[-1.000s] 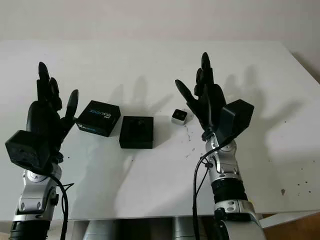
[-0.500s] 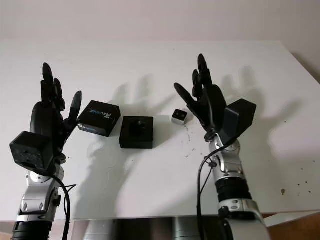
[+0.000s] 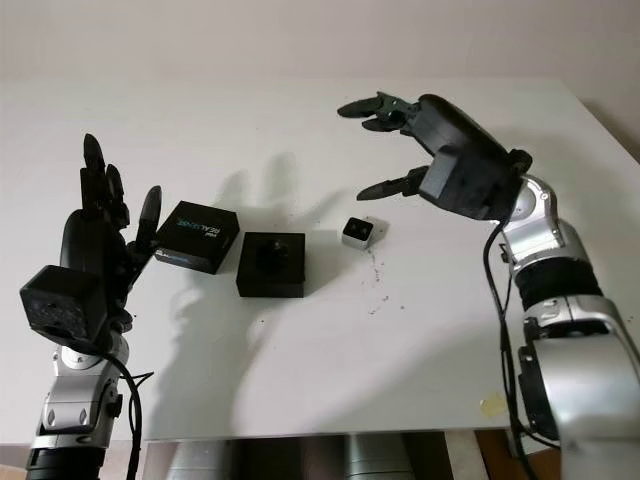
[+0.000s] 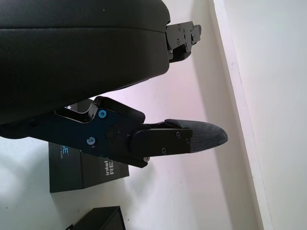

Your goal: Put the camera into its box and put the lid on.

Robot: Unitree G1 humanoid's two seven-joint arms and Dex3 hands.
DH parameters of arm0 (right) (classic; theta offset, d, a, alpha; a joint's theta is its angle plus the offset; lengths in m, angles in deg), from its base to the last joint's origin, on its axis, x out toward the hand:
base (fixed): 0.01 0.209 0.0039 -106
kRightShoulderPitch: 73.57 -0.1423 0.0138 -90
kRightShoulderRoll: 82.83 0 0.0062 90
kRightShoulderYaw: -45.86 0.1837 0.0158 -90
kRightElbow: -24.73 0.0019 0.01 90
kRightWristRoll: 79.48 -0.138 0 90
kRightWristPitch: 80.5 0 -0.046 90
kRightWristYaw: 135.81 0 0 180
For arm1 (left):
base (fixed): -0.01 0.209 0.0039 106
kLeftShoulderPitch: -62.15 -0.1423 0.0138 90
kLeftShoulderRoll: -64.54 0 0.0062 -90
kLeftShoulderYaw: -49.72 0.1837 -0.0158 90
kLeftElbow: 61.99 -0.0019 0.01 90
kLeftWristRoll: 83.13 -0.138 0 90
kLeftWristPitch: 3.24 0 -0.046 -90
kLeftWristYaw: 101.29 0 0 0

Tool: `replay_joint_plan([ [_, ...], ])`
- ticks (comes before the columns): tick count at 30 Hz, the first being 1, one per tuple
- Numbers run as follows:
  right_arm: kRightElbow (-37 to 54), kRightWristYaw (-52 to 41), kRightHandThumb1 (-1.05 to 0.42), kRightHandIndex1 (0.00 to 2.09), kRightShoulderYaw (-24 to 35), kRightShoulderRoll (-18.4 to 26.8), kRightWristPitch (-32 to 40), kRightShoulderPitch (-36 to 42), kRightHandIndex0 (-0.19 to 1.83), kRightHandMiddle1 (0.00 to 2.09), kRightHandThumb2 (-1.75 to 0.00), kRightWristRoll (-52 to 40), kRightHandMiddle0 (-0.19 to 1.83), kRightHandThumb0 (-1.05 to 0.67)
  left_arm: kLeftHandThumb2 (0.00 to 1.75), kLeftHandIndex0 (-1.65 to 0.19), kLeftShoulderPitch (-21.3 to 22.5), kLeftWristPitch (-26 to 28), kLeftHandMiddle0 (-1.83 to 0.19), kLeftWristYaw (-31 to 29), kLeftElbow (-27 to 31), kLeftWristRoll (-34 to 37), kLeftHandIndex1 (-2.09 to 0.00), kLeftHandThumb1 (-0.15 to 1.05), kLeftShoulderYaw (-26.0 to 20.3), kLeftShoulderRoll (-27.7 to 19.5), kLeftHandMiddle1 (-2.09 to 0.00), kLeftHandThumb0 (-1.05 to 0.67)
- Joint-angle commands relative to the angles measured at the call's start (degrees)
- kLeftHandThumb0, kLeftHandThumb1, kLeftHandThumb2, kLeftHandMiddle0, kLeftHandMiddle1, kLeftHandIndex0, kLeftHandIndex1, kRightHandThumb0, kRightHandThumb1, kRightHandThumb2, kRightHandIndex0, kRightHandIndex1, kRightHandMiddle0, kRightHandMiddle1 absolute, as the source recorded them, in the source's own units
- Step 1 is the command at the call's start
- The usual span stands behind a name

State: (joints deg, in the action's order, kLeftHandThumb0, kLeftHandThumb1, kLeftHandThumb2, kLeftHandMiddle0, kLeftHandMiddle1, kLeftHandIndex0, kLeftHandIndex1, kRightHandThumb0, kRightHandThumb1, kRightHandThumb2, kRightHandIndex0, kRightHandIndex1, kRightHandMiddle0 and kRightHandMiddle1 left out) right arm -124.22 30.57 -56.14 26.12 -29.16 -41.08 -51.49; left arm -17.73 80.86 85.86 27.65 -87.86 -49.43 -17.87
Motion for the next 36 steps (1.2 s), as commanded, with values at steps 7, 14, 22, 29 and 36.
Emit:
replay_joint_plan([
  [7,1.65,5.41,-0.77,0.06,-9.39,4.09,-2.77,-2.34,0.45,0.12,-0.06,12.42,0.41,-0.29,0.43,0.14,0.63,-0.45,0.1,-0.54,0.12,-0.31,0.0,1.05,-0.23,-1.27,-0.01,-0.62],
  [14,2.58,8.96,-0.83,0.05,-13.66,4.51,-1.93,-2.58,0.44,0.1,-0.07,18.11,0.44,-0.27,0.42,0.16,0.98,-0.61,0.12,-1.12,-0.04,0.34,0.0,1.05,-0.23,-1.3,0.0,-0.62],
  [22,0.02,14.97,-0.86,0.06,-17.31,4.1,-3.71,-2.69,0.46,0.09,-0.06,21.29,0.48,-0.27,0.43,0.15,0.21,0.08,0.1,-0.63,0.81,-0.51,0.0,1.05,-0.05,-1.11,-0.01,-0.61],
  [29,-2.18,17.93,-0.87,0.07,-18.83,3.1,-4.55,-3.3,0.48,0.1,-0.06,21.92,0.51,-0.22,0.43,0.15,-0.32,0.84,0.1,-0.91,1.64,0.23,0.0,1.05,-0.4,-0.92,-0.01,-0.6],
  [36,-4.8,19.61,-0.89,0.08,-19.89,2.27,-5.52,-3.57,0.52,0.1,-0.06,21.78,0.54,-0.24,0.39,0.13,-0.75,1.13,0.09,-0.5,2.26,0.79,0.0,1.05,-1.09,-0.83,-0.01,-0.6],
])
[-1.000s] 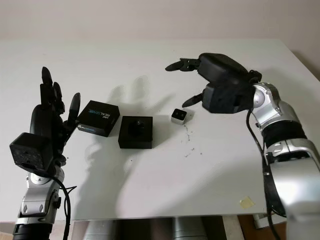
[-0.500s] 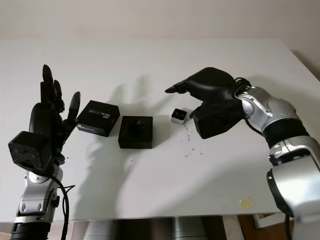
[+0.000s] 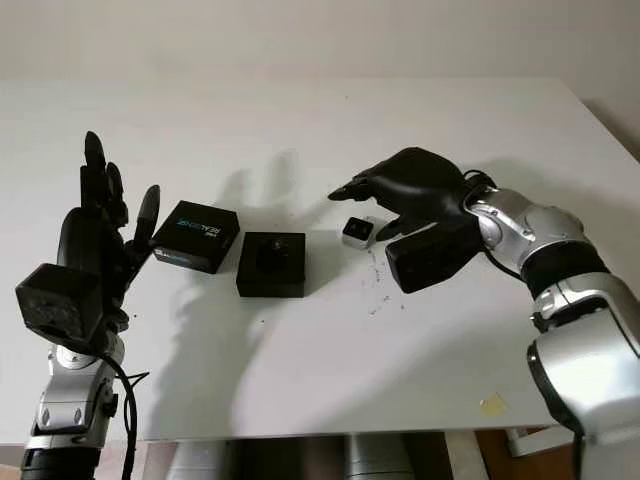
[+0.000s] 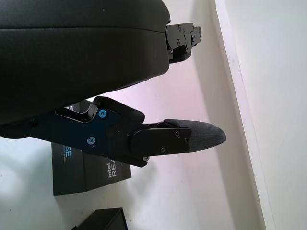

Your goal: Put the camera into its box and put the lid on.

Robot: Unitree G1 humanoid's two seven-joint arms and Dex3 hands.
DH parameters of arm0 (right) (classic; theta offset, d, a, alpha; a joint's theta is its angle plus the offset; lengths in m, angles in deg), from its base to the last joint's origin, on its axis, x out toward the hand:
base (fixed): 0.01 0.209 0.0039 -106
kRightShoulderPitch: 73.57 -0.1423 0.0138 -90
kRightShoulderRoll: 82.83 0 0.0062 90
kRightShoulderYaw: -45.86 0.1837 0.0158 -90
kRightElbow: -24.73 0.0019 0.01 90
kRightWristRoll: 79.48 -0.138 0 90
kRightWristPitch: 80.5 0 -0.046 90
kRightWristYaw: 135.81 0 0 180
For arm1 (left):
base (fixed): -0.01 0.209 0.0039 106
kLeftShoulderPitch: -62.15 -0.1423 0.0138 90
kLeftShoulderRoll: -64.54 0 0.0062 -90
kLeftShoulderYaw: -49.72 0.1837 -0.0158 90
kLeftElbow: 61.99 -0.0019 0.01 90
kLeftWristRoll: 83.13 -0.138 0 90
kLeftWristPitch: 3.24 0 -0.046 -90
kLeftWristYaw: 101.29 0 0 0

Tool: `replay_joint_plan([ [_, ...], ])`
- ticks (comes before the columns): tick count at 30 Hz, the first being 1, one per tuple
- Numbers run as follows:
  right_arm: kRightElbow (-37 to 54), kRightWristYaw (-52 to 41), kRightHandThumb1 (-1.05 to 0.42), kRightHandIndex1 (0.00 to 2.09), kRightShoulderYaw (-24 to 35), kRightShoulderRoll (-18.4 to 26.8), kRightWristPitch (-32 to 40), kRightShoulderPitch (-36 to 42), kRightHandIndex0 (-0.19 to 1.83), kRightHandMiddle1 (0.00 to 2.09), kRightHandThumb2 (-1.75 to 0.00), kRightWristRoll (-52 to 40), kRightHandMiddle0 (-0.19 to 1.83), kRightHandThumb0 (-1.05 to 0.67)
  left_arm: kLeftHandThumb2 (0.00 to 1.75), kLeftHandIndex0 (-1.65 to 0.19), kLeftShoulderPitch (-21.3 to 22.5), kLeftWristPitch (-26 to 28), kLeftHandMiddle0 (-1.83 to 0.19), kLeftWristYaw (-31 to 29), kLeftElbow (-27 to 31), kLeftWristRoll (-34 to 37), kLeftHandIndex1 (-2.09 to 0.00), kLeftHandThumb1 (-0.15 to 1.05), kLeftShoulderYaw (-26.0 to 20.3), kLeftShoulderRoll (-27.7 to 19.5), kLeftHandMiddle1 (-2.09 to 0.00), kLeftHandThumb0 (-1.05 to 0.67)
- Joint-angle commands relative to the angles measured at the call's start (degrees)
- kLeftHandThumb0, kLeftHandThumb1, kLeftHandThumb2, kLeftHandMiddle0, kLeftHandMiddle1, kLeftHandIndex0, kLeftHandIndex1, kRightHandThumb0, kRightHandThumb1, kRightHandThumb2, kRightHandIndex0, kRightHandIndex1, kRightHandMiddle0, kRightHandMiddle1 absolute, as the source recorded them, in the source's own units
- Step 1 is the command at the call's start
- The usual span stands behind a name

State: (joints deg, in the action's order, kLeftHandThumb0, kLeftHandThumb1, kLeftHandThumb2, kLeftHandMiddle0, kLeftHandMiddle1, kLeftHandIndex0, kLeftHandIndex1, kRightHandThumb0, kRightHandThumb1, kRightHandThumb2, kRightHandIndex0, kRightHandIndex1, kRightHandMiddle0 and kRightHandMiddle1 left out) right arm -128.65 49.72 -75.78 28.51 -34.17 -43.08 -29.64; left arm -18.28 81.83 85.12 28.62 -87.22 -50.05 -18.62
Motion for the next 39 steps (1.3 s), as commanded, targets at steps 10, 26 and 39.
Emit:
replay_joint_plan([
  [10,-0.71,1.78,-0.9,0.08,-2.39,-0.42,-0.44,-1.33,0.53,0.1,-0.06,1.05,0.55,-0.26,0.4,0.15,-0.2,0.93,0.09,-0.65,1.63,0.69,0.0,1.05,-0.45,-0.22,-0.01,-0.59],
  [26,-3.5,6.61,-0.94,0.08,-5.43,-1.36,0.11,-1.5,0.55,0.14,-0.06,3.69,0.6,-0.3,0.38,0.13,-0.21,1.27,0.07,-0.48,1.68,0.32,0.0,1.05,-0.56,-0.43,-0.01,-0.6],
  [39,-5.38,9.42,-1.0,0.1,-6.69,-1.41,-0.42,-1.96,0.57,1.06,-0.06,4.17,0.3,-0.32,0.38,0.14,-0.25,0.9,0.08,-0.95,1.82,0.45,0.0,1.05,-0.51,-0.34,0.0,-0.61],
])
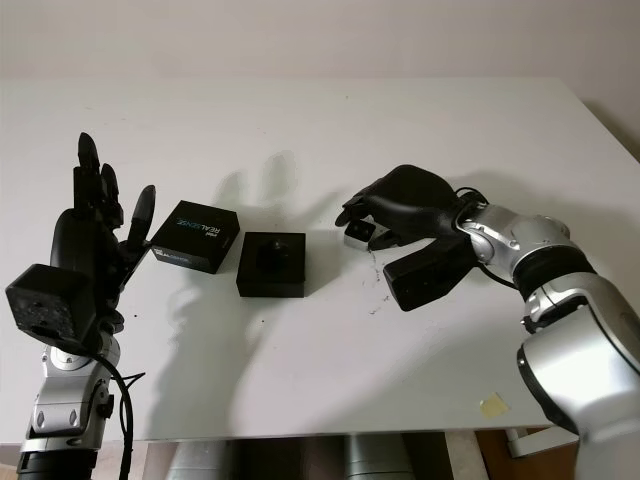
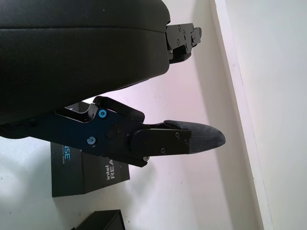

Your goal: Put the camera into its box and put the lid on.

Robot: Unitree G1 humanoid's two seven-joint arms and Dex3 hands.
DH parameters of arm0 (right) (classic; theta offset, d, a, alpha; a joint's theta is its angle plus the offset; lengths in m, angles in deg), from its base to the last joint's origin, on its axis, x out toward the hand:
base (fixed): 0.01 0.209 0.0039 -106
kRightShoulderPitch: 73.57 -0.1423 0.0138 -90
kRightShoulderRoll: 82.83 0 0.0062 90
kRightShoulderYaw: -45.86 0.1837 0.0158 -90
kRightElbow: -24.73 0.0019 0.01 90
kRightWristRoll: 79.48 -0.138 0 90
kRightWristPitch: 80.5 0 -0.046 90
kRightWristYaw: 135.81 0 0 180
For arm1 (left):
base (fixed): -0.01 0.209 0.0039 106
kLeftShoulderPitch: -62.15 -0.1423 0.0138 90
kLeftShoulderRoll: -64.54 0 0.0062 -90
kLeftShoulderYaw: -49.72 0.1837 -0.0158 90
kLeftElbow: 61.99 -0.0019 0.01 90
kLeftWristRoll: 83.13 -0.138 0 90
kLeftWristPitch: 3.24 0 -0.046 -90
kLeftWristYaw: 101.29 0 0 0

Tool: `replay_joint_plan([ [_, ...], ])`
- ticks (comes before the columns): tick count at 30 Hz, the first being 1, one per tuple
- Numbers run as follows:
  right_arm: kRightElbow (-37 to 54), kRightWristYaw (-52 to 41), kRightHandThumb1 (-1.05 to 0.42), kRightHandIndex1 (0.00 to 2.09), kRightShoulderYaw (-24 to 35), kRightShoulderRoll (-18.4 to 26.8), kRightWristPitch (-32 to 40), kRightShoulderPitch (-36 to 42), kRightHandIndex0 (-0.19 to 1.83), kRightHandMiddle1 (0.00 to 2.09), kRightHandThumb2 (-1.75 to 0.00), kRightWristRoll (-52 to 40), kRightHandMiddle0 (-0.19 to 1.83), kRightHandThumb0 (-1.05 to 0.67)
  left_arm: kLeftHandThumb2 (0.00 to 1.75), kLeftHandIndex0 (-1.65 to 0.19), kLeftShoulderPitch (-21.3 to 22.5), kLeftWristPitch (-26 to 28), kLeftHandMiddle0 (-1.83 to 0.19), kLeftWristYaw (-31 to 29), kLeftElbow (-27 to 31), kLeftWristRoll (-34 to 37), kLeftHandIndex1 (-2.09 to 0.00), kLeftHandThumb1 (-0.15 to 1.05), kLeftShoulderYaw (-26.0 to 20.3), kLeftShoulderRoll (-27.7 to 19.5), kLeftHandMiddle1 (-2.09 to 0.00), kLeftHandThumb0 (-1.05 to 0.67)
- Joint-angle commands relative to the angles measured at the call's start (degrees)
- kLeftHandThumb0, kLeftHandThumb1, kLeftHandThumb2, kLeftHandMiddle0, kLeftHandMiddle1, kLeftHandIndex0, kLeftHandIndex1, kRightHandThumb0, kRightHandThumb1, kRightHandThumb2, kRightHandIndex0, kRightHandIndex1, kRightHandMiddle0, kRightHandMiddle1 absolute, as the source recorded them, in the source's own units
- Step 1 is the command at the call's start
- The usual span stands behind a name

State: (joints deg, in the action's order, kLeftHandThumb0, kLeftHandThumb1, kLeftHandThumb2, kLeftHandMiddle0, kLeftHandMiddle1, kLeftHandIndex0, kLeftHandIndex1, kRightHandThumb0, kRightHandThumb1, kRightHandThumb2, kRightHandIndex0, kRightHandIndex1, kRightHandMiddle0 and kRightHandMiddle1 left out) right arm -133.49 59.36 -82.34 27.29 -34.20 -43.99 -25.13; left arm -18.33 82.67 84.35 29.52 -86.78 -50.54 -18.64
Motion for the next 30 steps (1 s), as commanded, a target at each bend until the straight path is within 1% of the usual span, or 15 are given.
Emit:
replay_joint_plan([
  [1,-0.53,-0.24,-1.0,0.11,-0.07,-0.18,-0.46,-1.07,0.57,1.11,-0.06,-0.41,0.28,-0.32,0.38,0.13,-0.33,0.17,0.08,-0.16,1.05,-0.14,0.0,1.05,0.01,-0.34,0.0,-0.61],
  [2,-0.52,-0.18,-1.0,0.11,-0.05,-0.17,-0.5,-1.08,0.57,1.18,-0.06,-0.41,0.28,-0.33,0.39,0.13,-0.41,0.22,0.07,-0.14,1.12,-0.26,0.0,1.05,0.04,-0.35,-0.01,-0.6],
  [7,-0.64,-0.09,-1.0,0.13,0.05,-0.09,-0.31,-1.2,0.58,1.3,-0.05,-0.44,0.3,-0.34,0.4,0.12,-0.31,0.11,0.07,-0.09,1.03,-0.4,0.0,1.05,0.04,-0.2,0.0,-0.59],
  [11,-0.78,-0.81,-1.01,0.12,0.27,-0.15,0.71,-1.26,0.56,1.33,-0.06,-0.71,0.28,-0.35,0.39,0.12,-0.36,0.28,0.07,-0.16,1.12,-0.48,0.0,1.05,0.05,-0.26,0.0,-0.6],
  [17,-0.74,-1.87,-1.0,0.05,0.65,-0.21,2.33,-1.02,0.43,1.3,-0.05,-1.27,0.28,-0.39,0.38,0.12,-0.48,0.36,0.06,-0.22,1.23,-0.32,0.0,1.05,-0.14,-0.27,0.0,-0.61],
  [20,-2.48,-10.86,-1.0,0.01,5.76,-1.64,2.44,0.0,0.33,1.29,-0.05,-9.19,0.31,-0.39,0.38,0.13,-0.56,0.19,0.08,-0.63,1.41,0.19,0.0,1.05,-0.2,-0.26,0.0,-0.6],
  [23,-3.19,-19.0,-1.0,0.0,9.95,-2.74,4.36,0.77,0.26,1.29,-0.05,-15.94,0.32,-0.42,0.38,0.14,-0.69,0.34,0.09,-0.84,1.69,0.64,0.0,1.05,-0.25,-0.22,0.0,-0.6],
  [27,-3.61,-25.6,-1.0,0.01,14.43,-3.89,8.34,1.75,0.23,1.29,-0.05,-22.21,0.33,-0.44,0.37,0.14,-1.11,0.48,0.08,-0.69,2.22,0.19,0.0,1.05,-0.26,-0.45,0.0,-0.6],
  [30,-3.57,-28.51,-0.99,0.03,17.03,-4.52,9.98,2.54,0.22,1.29,-0.05,-25.66,0.35,-0.46,0.37,0.15,-1.44,0.6,0.08,-0.92,2.69,0.42,0.0,1.05,-0.32,-0.42,0.0,-0.6],
])
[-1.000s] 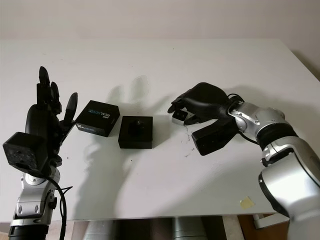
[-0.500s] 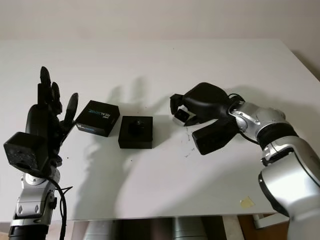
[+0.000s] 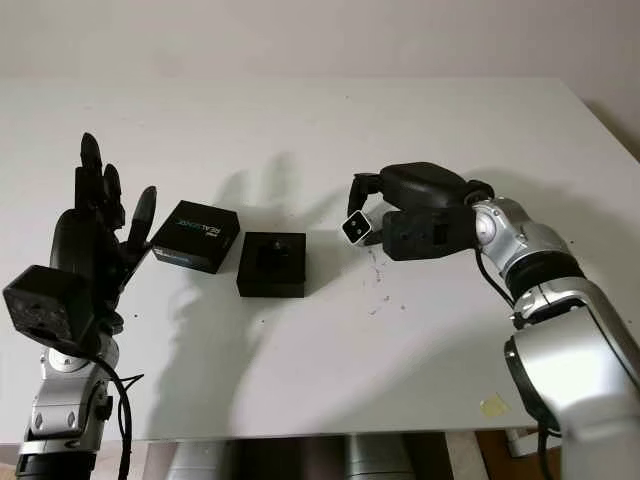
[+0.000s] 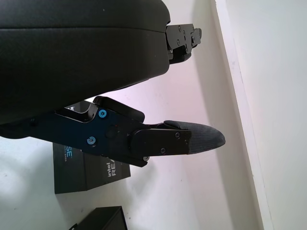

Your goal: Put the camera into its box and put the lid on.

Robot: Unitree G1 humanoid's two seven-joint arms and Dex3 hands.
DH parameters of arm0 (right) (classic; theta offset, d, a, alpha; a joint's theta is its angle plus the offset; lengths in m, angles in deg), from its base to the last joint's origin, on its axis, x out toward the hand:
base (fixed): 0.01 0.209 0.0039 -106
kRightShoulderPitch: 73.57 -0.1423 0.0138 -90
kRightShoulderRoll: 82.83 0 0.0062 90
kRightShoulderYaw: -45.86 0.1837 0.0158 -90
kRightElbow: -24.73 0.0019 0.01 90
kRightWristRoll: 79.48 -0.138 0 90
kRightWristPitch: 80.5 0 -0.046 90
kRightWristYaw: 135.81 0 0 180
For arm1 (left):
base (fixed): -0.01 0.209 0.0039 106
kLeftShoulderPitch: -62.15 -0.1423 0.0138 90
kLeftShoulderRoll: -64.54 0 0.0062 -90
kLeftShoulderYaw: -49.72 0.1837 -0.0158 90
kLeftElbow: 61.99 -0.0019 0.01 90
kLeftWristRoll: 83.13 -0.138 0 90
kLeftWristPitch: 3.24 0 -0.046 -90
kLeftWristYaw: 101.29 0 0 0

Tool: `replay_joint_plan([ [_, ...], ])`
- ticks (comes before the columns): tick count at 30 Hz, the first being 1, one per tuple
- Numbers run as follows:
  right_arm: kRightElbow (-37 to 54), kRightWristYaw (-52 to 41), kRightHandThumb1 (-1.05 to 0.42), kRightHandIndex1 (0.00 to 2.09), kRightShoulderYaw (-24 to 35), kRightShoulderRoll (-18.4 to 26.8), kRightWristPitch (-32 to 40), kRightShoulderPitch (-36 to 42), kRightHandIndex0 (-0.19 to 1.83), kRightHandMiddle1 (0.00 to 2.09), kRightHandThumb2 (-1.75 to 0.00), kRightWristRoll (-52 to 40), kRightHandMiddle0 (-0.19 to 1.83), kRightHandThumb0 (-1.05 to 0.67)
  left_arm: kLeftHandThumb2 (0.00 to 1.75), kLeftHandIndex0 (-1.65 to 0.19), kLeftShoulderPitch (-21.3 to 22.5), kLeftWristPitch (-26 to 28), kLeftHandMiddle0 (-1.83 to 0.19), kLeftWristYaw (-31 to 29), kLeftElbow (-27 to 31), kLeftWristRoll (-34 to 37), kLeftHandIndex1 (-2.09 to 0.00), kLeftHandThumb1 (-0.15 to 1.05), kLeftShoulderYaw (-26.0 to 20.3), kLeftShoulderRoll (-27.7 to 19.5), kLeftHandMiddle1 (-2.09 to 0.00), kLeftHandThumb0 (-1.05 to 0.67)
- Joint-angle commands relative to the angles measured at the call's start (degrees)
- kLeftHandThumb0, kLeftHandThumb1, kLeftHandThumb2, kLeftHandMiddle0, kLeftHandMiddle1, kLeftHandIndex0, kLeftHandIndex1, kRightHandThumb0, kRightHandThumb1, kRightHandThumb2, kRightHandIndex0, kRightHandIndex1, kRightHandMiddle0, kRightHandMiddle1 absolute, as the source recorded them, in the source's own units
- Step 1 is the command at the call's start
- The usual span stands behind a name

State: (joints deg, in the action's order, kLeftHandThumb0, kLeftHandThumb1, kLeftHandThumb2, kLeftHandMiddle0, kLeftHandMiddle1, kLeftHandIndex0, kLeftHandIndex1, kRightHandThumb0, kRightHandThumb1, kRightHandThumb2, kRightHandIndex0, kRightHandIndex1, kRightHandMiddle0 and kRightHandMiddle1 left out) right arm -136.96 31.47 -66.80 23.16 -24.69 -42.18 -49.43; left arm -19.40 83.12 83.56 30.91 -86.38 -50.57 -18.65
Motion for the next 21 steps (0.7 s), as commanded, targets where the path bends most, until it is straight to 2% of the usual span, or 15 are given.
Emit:
replay_joint_plan([
  [1,-0.13,-1.4,-0.99,0.03,2.17,-0.56,0.85,0.94,0.22,1.29,-0.05,-2.26,0.36,-0.46,0.37,0.15,-0.47,0.17,0.08,-0.12,1.41,0.16,0.0,1.05,-0.33,-0.29,0.0,-0.6],
  [9,-0.16,-5.19,-0.97,0.05,5.98,-1.49,2.6,2.4,0.21,1.32,-0.05,-6.76,0.37,-0.47,0.37,0.12,-0.87,0.11,0.06,0.18,1.6,-0.36,0.0,1.05,0.07,-0.05,-0.01,-0.59],
  [21,0.55,-1.57,-0.98,0.06,9.66,-3.01,-1.38,5.91,0.25,1.46,-0.05,-9.87,0.3,-0.43,0.38,0.13,-1.13,0.61,0.07,-0.47,1.67,0.21,0.0,1.05,-0.17,-0.31,0.0,-0.58],
])
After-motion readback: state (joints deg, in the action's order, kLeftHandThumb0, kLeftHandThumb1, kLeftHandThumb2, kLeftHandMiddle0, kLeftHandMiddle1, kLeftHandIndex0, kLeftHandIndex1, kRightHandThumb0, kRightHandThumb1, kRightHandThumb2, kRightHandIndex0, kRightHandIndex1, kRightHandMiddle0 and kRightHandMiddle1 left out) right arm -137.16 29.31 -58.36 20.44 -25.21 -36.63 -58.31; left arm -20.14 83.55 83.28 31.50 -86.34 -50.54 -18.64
